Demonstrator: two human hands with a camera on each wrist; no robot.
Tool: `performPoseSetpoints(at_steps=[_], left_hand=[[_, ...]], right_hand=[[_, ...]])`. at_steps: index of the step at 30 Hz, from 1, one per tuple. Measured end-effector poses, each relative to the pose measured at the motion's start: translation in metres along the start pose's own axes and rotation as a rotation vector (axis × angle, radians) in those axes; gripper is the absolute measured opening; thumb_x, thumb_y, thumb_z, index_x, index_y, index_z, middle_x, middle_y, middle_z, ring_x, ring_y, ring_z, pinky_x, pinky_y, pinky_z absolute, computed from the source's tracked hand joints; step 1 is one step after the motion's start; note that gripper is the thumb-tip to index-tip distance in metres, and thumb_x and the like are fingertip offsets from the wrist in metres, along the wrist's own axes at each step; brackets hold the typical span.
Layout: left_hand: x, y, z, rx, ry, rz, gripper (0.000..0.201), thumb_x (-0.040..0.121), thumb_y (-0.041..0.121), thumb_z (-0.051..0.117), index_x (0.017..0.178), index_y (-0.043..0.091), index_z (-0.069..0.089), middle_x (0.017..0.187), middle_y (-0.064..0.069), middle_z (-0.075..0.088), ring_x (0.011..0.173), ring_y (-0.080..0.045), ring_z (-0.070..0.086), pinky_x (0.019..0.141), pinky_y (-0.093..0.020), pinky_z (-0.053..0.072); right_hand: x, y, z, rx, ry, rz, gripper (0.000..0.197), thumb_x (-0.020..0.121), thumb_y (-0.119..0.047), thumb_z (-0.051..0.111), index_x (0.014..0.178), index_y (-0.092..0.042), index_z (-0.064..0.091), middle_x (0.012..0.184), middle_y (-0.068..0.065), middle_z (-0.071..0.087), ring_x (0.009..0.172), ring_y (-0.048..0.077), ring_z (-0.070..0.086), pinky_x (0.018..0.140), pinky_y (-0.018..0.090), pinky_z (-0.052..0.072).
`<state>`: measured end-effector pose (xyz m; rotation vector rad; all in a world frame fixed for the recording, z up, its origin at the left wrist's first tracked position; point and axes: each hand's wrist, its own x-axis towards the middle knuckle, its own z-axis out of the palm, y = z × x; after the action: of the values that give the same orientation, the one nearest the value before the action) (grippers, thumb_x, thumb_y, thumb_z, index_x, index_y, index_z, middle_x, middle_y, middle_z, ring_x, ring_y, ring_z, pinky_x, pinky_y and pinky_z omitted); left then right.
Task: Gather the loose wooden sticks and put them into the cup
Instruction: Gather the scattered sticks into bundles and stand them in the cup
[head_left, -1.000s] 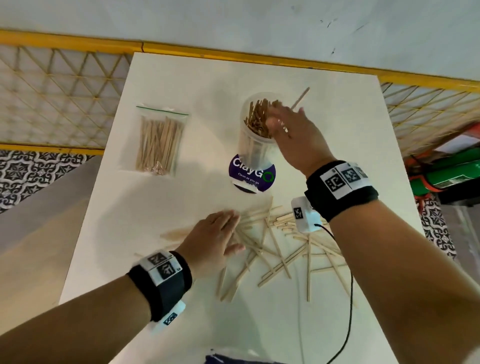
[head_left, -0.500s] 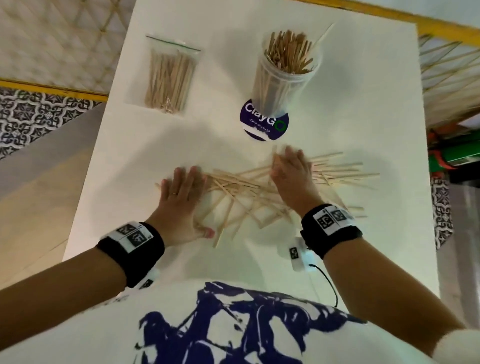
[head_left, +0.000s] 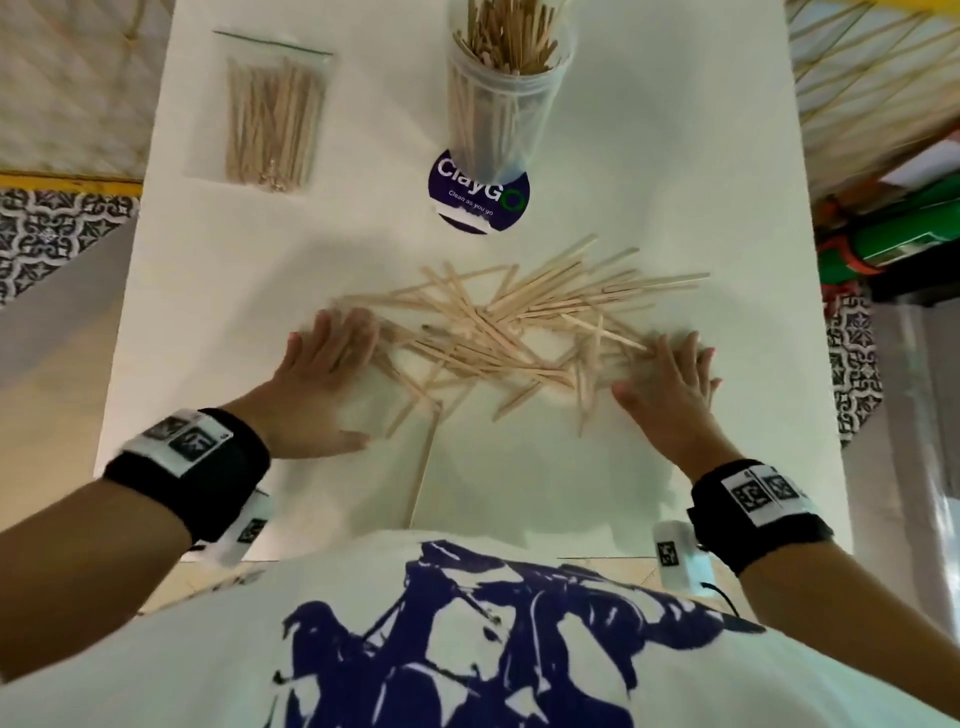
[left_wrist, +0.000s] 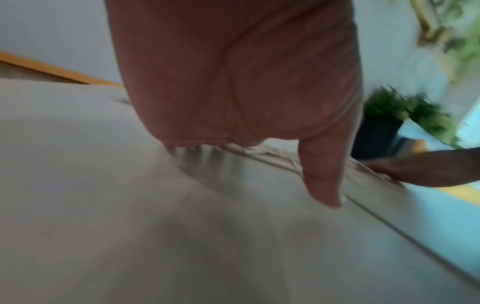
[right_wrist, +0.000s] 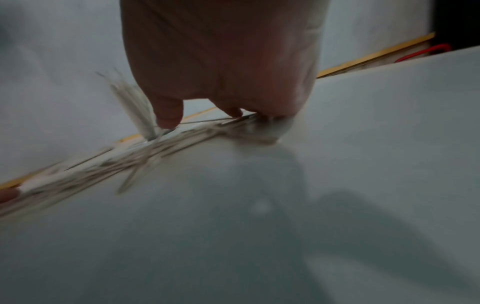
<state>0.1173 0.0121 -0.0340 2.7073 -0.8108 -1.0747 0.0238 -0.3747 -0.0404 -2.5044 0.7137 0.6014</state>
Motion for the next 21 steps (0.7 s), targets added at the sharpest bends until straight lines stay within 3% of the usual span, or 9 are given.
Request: performPoseSetpoints(at_steps=[1, 3, 6, 9, 11, 13, 15, 18, 21], left_hand=[[-0.004, 0.005, 0.002, 0.018, -0.025, 0.023, 0.133, 0.052, 0.091, 0.041, 0.138, 0.027, -0.038, 0.148, -0.002, -0.044, 0.136, -0.029, -0.04, 0.115, -0.053, -0.013], [-0.007, 0.031, 0.017, 0.031, -0.041, 0.052, 0.139, 0.046, 0.099, 0.032, 0.135, 0.023, -0.043, 0.142, -0.006, -0.051, 0.131, -0.031, -0.046, 0.109, -0.055, -0.022], [-0.006, 0.074, 0.041, 0.044, -0.036, 0.017, 0.144, 0.049, 0.095, 0.042, 0.131, 0.018, -0.047, 0.139, -0.012, -0.054, 0.128, -0.037, -0.048, 0.105, -0.059, -0.024], [-0.003, 0.08, 0.05, 0.016, 0.013, -0.053, 0.136, 0.065, 0.08, 0.054, 0.13, 0.017, -0.048, 0.14, -0.013, -0.052, 0.129, -0.038, -0.045, 0.107, -0.057, -0.021], [0.0, 0.07, 0.045, 0.036, 0.07, -0.019, 0.12, 0.079, 0.068, 0.051, 0.137, 0.01, -0.035, 0.146, -0.016, -0.041, 0.135, -0.038, -0.035, 0.115, -0.057, -0.008], [0.006, 0.056, 0.032, 0.105, 0.139, 0.077, 0.096, 0.087, 0.055, 0.047, 0.149, -0.001, 0.0, 0.157, -0.022, -0.005, 0.143, -0.045, -0.003, 0.112, -0.062, 0.021], [0.015, 0.04, 0.018, 0.177, 0.17, 0.104, 0.07, 0.089, 0.045, 0.038, 0.144, 0.001, 0.034, 0.153, -0.021, 0.028, 0.136, -0.051, 0.027, 0.102, -0.063, 0.035], [0.034, 0.027, -0.002, 0.241, 0.255, 0.097, 0.069, 0.09, 0.048, 0.041, 0.146, 0.008, 0.034, 0.154, -0.017, 0.028, 0.139, -0.048, 0.025, 0.107, -0.06, 0.026], [0.052, 0.031, -0.013, 0.181, 0.324, 0.024, 0.082, 0.083, 0.055, 0.056, 0.149, 0.014, 0.027, 0.155, -0.017, 0.026, 0.141, -0.044, 0.023, 0.112, -0.055, 0.019]], right_hand=[[0.0, -0.004, 0.008, -0.022, -0.014, -0.044, 0.084, 0.092, -0.056, 0.045, 0.154, -0.019, 0.002, 0.16, 0.016, -0.018, 0.145, 0.036, -0.023, 0.116, 0.057, -0.01], [0.001, -0.025, 0.023, -0.04, -0.01, -0.132, 0.087, 0.09, -0.069, 0.029, 0.154, -0.019, -0.003, 0.159, 0.016, -0.021, 0.143, 0.036, -0.027, 0.114, 0.057, -0.016], [-0.002, -0.067, 0.041, 0.014, -0.028, -0.202, 0.104, 0.084, -0.066, 0.05, 0.152, -0.017, -0.011, 0.158, 0.01, -0.027, 0.143, 0.031, -0.03, 0.109, 0.048, -0.023], [-0.001, -0.085, 0.053, -0.09, -0.022, -0.324, 0.112, 0.078, -0.062, 0.061, 0.152, -0.017, -0.009, 0.157, 0.01, -0.028, 0.143, 0.032, -0.03, 0.114, 0.05, -0.021], [0.002, -0.086, 0.053, -0.129, -0.012, -0.401, 0.094, 0.088, -0.046, 0.06, 0.154, -0.017, -0.001, 0.16, 0.01, -0.02, 0.146, 0.033, -0.023, 0.119, 0.053, -0.008], [0.008, -0.085, 0.046, -0.188, 0.072, -0.504, 0.072, 0.093, -0.033, 0.055, 0.153, -0.021, 0.016, 0.163, 0.007, -0.003, 0.149, 0.032, -0.005, 0.12, 0.053, 0.007], [0.02, -0.087, 0.031, -0.244, 0.169, -0.563, 0.063, 0.09, -0.034, 0.06, 0.147, -0.026, 0.034, 0.16, 0.006, 0.018, 0.144, 0.034, 0.017, 0.114, 0.052, 0.021], [0.047, -0.094, 0.007, -0.286, 0.211, -0.532, 0.069, 0.079, -0.049, 0.068, 0.141, -0.031, 0.043, 0.15, 0.005, 0.035, 0.135, 0.034, 0.03, 0.108, 0.048, 0.025], [0.06, -0.108, -0.002, -0.372, 0.205, -0.537, 0.056, 0.079, -0.05, 0.066, 0.131, -0.033, 0.052, 0.131, 0.006, 0.047, 0.122, 0.035, 0.039, 0.103, 0.047, 0.029]])
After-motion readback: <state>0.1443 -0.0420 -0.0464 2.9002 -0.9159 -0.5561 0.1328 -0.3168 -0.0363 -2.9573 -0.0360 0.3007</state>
